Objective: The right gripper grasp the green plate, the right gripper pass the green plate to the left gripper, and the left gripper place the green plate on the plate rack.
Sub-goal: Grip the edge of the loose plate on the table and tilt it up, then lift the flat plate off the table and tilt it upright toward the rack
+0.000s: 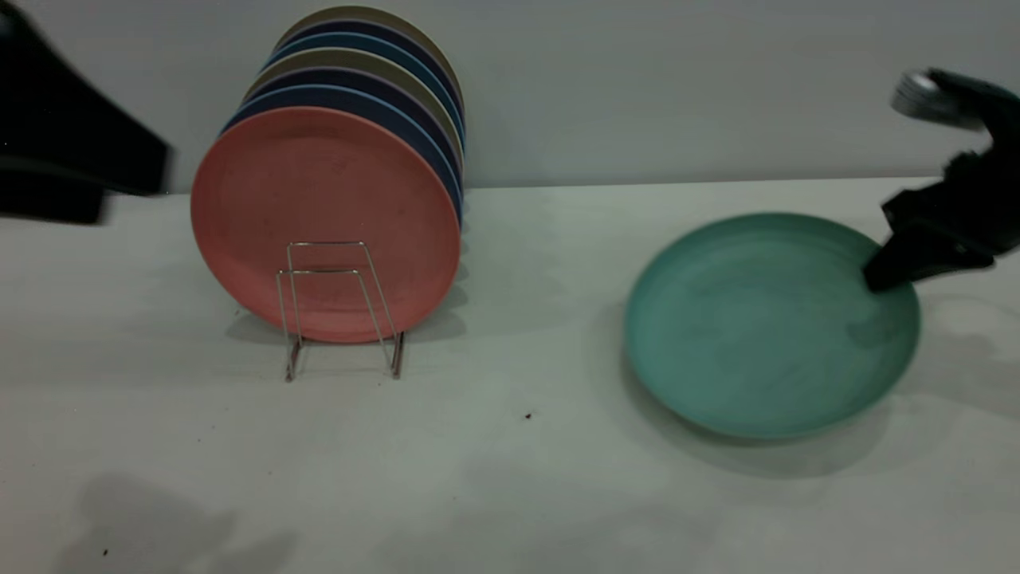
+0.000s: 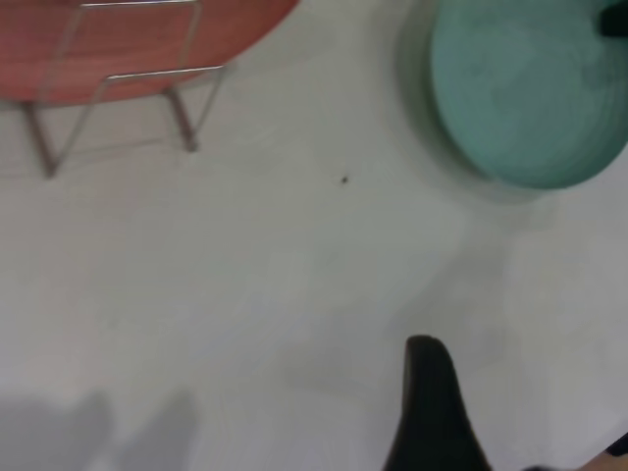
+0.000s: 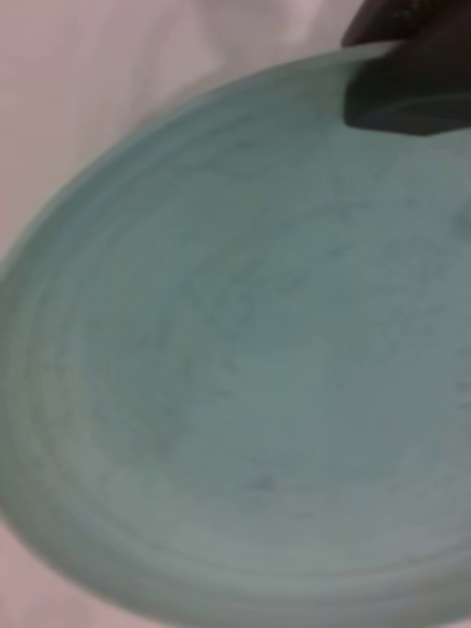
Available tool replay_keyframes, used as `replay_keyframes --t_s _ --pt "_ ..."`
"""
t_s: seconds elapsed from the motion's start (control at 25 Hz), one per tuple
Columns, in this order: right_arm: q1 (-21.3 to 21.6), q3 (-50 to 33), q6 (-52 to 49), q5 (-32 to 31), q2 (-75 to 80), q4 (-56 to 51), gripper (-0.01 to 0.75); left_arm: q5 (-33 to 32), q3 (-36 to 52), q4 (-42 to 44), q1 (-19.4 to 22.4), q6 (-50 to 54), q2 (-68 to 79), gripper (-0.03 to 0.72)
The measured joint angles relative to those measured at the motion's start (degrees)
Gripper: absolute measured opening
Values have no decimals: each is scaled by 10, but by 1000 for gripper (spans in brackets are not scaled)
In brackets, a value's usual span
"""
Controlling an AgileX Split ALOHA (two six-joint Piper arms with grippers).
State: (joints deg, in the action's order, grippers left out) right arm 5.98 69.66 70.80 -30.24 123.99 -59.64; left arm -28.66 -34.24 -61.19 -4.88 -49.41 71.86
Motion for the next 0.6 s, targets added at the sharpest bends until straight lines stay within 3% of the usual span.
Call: replay_keyframes --t_s 0.28,0.6 --pt "-86 -1 -1 -62 -9 -21 15 34 -16 -228 -47 -205 155 522" --pt "-151 -2 27 -133 -14 -120 15 36 -34 -318 -51 -287 258 522"
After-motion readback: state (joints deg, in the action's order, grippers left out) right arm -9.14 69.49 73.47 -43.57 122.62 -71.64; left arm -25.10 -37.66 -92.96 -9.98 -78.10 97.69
